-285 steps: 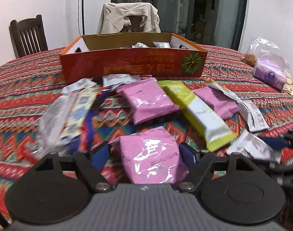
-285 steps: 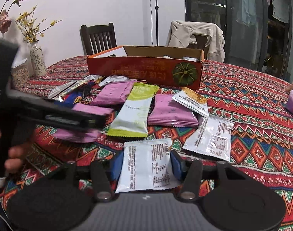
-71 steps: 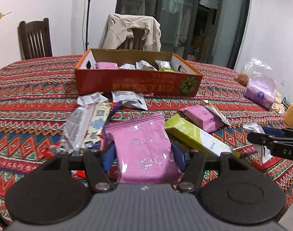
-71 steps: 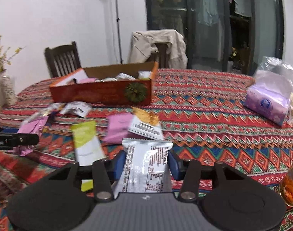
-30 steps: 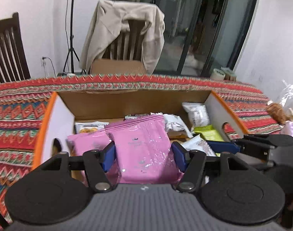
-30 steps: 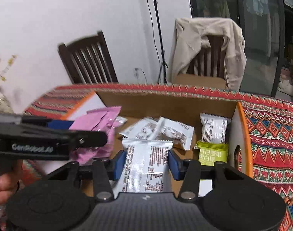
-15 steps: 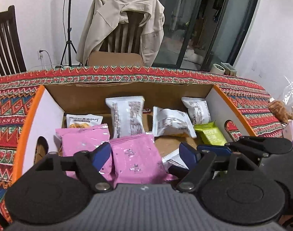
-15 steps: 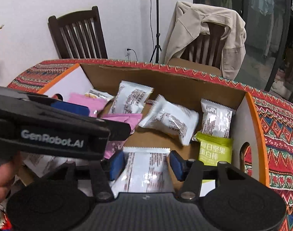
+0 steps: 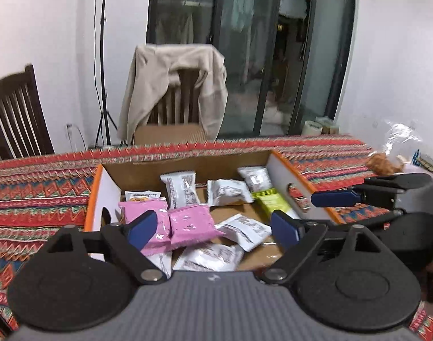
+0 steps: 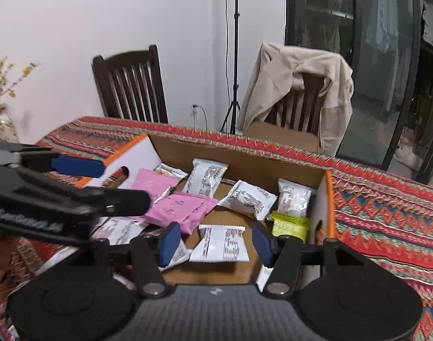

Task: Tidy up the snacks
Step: 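Withdraw both tools from the box back toward the snack pile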

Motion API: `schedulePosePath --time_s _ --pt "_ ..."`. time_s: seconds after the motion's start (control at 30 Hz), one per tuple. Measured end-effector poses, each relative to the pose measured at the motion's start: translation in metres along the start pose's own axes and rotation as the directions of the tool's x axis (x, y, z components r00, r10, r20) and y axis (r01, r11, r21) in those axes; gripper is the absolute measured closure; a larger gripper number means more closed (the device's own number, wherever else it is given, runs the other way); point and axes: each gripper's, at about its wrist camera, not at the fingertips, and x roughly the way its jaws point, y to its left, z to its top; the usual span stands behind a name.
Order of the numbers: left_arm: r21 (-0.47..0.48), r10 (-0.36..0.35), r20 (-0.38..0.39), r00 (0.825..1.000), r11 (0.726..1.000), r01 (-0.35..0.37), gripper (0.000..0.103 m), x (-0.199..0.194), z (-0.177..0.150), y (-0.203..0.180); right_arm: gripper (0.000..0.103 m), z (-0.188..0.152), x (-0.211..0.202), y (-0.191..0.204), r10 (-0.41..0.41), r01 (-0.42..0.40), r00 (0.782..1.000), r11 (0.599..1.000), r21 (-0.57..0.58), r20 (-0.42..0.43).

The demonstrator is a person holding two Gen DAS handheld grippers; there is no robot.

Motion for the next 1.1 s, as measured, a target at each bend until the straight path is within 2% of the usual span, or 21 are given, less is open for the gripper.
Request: schedulePosePath --time_s 0.1,0.23,0.37,0.53,0.6,0.67,0.8,0.9,0.97,1.1 --pt "0.008 -0.009 0.034 0.999 1.000 0.009 0.010 -0.035 -0.013 -0.008 0.041 -0.009 -0.031 0.000 -0.004 0.004 1.000 1.000 0.000 0.031" --pt "0.036 -0.005 0.093 0.996 0.999 0.002 0.004 -0.078 -0.039 -0.020 0.040 -0.028 -0.069 0.002 -0.013 0.014 0.998 1.000 -0.008 0.062" --pt "0.032 0.012 0.146 0.989 0.999 -0.017 0.004 -0.114 -0.071 -0.032 0.035 -0.057 -0.100 0.005 0.001 0.000 0.996 1.000 -0.011 0.093" --pt "-0.011 0.041 0.193 0.980 0.999 -0.039 0.002 -0.154 -0.111 -0.040 0.031 -0.099 -0.134 0.015 0.010 -0.008 0.994 1.000 -0.010 0.108" --pt "-0.033 0.057 0.201 0.978 0.998 -0.051 0.001 -0.167 -0.127 -0.040 0.026 -0.119 -0.147 0.018 0.022 -0.022 0.993 1.000 0.005 0.116" --pt "-0.049 0.090 0.195 0.977 0.995 -0.082 0.000 -0.175 -0.142 -0.039 0.025 -0.138 -0.157 0.023 0.022 -0.025 0.993 1.000 0.019 0.120" --pt "-0.076 0.145 0.133 0.981 0.988 -0.136 0.000 -0.176 -0.172 -0.035 0.023 -0.173 -0.172 0.038 -0.013 0.013 0.992 1.000 -0.002 0.127" --pt "-0.108 0.162 0.064 0.985 0.982 -0.154 0.000 -0.170 -0.194 -0.028 0.018 -0.199 -0.179 0.047 -0.054 0.055 0.990 0.999 0.002 0.133" --pt "-0.125 0.165 0.023 0.986 0.979 -0.161 0.000 -0.166 -0.206 -0.025 0.016 -0.214 -0.181 0.051 -0.055 0.053 0.991 0.998 0.019 0.124" --pt "-0.130 0.176 -0.011 0.984 0.976 -0.176 0.000 -0.162 -0.217 -0.021 0.016 -0.236 -0.172 0.054 -0.058 0.055 0.996 0.997 0.046 0.072"
